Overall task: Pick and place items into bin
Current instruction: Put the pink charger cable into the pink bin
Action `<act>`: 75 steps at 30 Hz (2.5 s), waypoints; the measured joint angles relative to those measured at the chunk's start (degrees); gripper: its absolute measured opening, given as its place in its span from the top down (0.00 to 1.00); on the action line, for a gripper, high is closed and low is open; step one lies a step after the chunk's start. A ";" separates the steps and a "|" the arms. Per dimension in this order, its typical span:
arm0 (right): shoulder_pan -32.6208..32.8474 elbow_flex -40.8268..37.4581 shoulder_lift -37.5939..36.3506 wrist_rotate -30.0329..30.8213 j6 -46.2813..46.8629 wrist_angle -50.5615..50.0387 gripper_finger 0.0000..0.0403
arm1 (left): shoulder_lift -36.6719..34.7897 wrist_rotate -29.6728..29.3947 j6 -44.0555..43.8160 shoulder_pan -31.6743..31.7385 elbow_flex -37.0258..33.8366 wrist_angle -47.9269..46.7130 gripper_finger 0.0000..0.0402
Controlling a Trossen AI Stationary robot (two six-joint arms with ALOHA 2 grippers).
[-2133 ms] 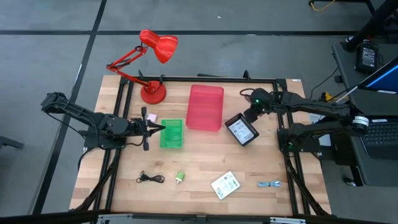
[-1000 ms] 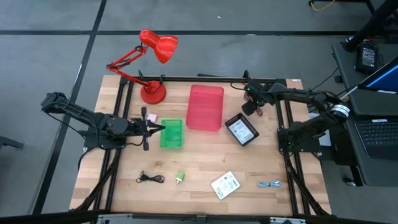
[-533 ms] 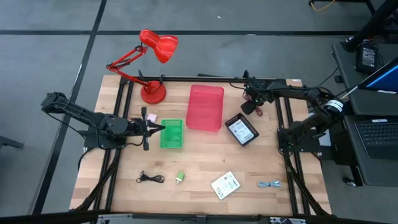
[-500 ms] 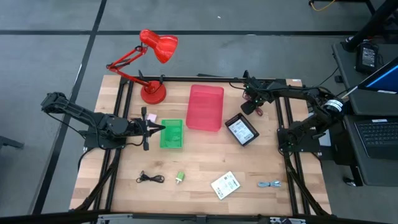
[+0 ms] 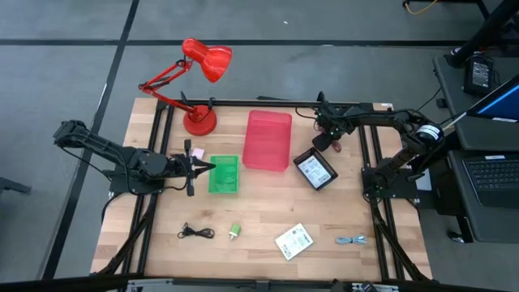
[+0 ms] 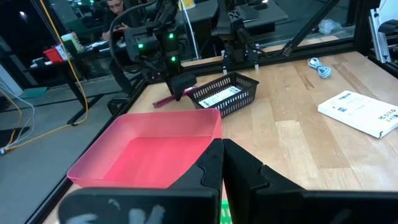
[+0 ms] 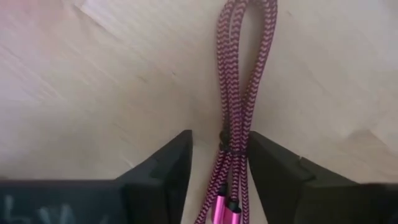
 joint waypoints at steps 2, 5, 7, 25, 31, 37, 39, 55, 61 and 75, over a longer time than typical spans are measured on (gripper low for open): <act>0.02 -0.12 -0.31 -0.31 0.05 0.23 0.66 | 0.00 0.02 -0.03 0.01 0.00 0.01 0.99; 0.06 -0.16 -0.44 -0.71 0.24 0.45 0.74 | 0.00 0.02 -0.11 0.01 0.00 0.01 0.99; 0.09 -0.16 -0.44 -0.98 0.17 0.52 0.79 | 0.00 0.02 -0.11 0.01 0.00 0.01 0.99; 0.38 -0.34 -2.46 -2.04 -1.32 0.54 0.99 | 1.81 0.04 0.02 0.01 0.00 0.01 0.99; 0.55 -0.49 -10.18 -1.64 -1.70 -0.78 0.99 | 1.77 0.00 0.04 0.01 0.00 0.04 0.99; 1.16 -0.51 -18.75 -1.89 -1.60 -2.72 1.00 | 1.77 -1.89 0.07 0.01 0.00 0.04 0.99; 2.17 -0.51 -21.86 -2.59 -1.49 -2.70 1.00 | 1.77 -1.99 0.07 0.01 0.00 0.04 0.99; 23.31 -0.32 -37.03 -8.40 -1.44 6.86 1.00 | 1.77 -1.81 0.07 -0.01 0.00 0.08 0.99; 31.81 -2.55 -36.51 -8.25 -4.15 19.73 1.00 | 1.77 -1.78 0.04 0.01 0.00 0.08 0.99; 41.31 -20.62 -36.49 -5.68 -7.48 58.72 1.00 | 1.77 -1.27 -0.90 0.01 0.00 0.08 0.99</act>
